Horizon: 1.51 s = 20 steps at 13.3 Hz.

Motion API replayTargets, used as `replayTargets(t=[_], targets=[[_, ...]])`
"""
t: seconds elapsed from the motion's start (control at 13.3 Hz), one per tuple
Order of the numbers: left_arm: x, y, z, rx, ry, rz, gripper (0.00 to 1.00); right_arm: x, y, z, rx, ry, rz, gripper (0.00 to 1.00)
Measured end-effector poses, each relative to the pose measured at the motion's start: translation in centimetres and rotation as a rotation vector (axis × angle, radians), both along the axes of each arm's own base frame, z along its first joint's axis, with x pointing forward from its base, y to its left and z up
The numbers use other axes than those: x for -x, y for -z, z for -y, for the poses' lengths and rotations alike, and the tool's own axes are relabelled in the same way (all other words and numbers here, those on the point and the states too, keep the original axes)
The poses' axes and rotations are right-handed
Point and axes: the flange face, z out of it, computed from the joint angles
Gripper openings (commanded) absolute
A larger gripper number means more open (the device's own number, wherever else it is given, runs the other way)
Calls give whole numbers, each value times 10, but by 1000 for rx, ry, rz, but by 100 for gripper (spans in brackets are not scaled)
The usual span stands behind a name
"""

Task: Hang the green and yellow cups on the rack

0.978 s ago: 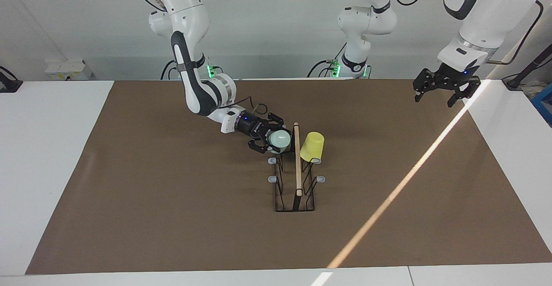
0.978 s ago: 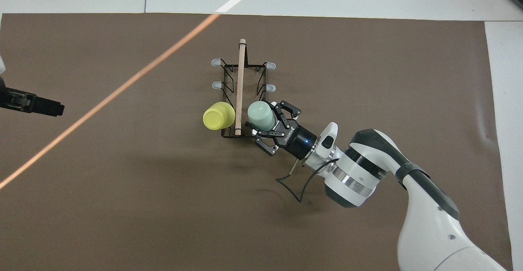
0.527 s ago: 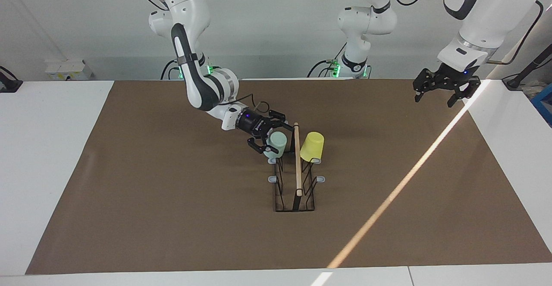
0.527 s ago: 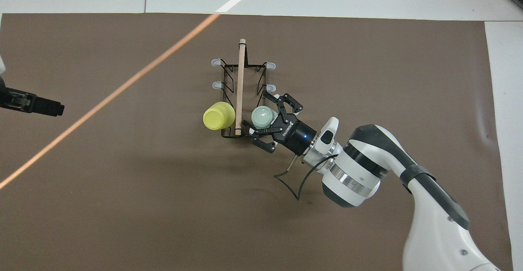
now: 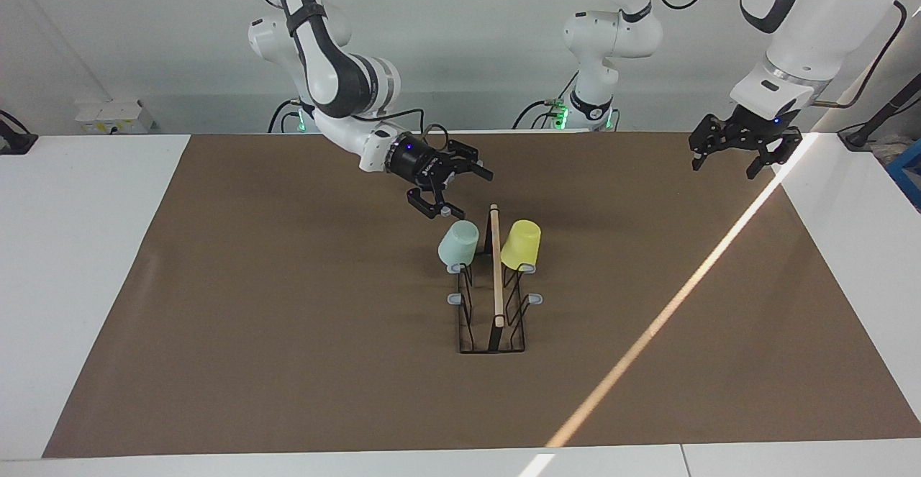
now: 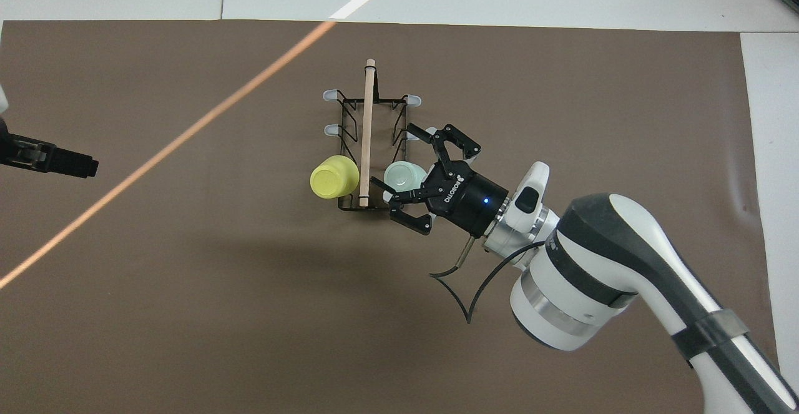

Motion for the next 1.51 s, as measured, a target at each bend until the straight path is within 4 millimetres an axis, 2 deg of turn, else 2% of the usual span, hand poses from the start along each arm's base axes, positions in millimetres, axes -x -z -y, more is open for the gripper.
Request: replayTargets(t=[0.3, 0.53, 0.68, 0.83, 1.2, 1.35, 1.51], targets=[[0, 0, 0, 0, 0, 0, 100, -43, -66, 62, 215, -92, 21, 100], [0, 0, 0, 0, 0, -3, 100, -53, -116, 86, 321, -191, -36, 100], [0, 0, 1, 0, 2, -3, 100, -54, -134, 101, 388, -247, -71, 100], [0, 0, 2, 0, 3, -3, 100, -53, -142, 121, 462, -311, -98, 100], [0, 0, -2, 0, -3, -2, 100, -41, -140, 196, 722, -507, -239, 100], [0, 0, -2, 0, -5, -2, 100, -35, -145, 205, 877, -510, -365, 100], [0, 0, -2, 0, -6, -1, 100, -30, -146, 195, 995, -450, -497, 100]])
